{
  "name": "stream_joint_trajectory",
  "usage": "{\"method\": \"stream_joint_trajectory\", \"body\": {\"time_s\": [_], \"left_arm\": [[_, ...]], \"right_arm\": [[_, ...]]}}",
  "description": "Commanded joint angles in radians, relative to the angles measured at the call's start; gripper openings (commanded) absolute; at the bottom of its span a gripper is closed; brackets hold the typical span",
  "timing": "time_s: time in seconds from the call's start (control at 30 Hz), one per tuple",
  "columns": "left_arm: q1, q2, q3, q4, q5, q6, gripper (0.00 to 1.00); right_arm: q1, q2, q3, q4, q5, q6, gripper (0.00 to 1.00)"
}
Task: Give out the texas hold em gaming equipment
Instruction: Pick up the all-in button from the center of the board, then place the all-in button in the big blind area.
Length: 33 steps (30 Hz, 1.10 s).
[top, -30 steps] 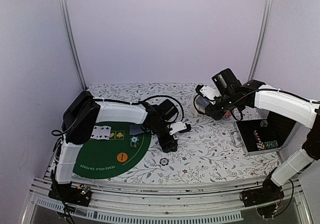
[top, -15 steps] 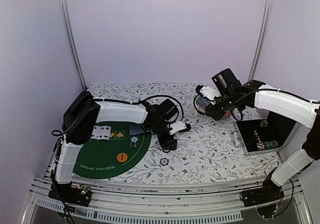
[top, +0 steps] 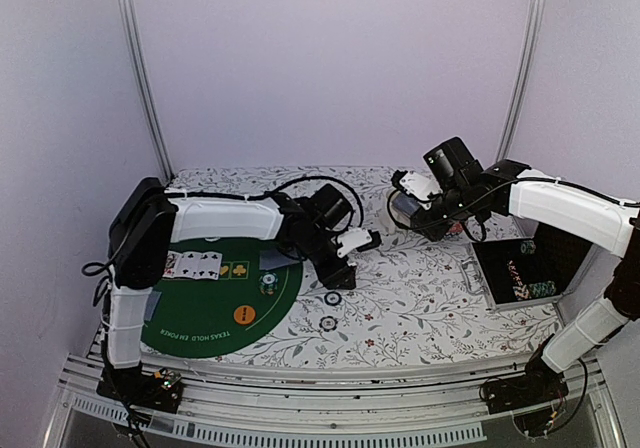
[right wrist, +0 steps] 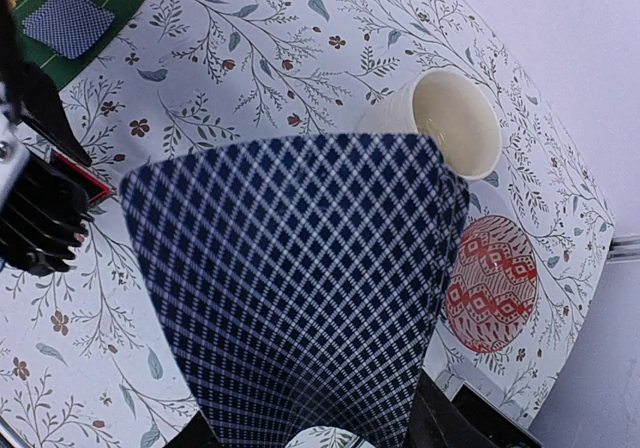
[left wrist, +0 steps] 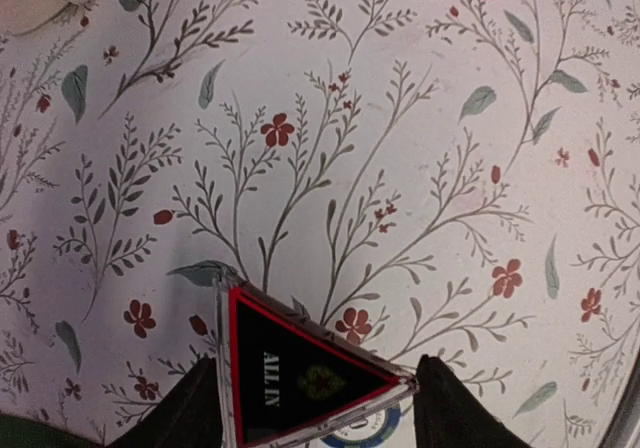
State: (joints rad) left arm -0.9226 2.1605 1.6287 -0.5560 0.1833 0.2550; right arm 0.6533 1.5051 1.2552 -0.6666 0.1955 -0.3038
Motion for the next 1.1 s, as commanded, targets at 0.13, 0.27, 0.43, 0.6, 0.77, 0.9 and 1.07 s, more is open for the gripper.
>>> {"method": "stream_joint_trajectory", "body": {"time_s": [0.13,0.27,0.43,0.6,0.77,0.9,1.07], "left_arm": [[0.007,-0.240,-0.100,0.012,-0.011,-0.078,0.15],[0.005,-0.376,-0.250,-0.042,-0.028,-0.136,0.15],[0.009,-0.557,-0.411,-0.096,-0.075,-0.236,0.15],[0.061,-0.673,-0.507,-0.139,-0.114,-0.346,0.15],[0.066,-0.739,-0.636,-0.144,-0.035,-0.405,0.16],[0.021,-0.735,-0.650,-0.099,-0.020,-0.391,0.16],[0.007,-0.634,-0.640,-0.135,-0.112,-0.363,0.15]], "right_arm": [[-0.007,-0.032,0.006,0.001,-0.005,0.012,0.46],[-0.007,-0.035,0.006,-0.001,-0.002,0.010,0.46],[-0.007,-0.036,0.012,-0.001,-0.002,0.010,0.46],[-0.007,-0.032,0.022,-0.001,-0.004,0.009,0.46],[-0.006,-0.040,0.021,-0.005,-0.004,0.007,0.46],[-0.007,-0.036,0.024,-0.005,-0.007,0.008,0.46],[-0.007,-0.038,0.025,-0.007,-0.008,0.011,0.46]]}}
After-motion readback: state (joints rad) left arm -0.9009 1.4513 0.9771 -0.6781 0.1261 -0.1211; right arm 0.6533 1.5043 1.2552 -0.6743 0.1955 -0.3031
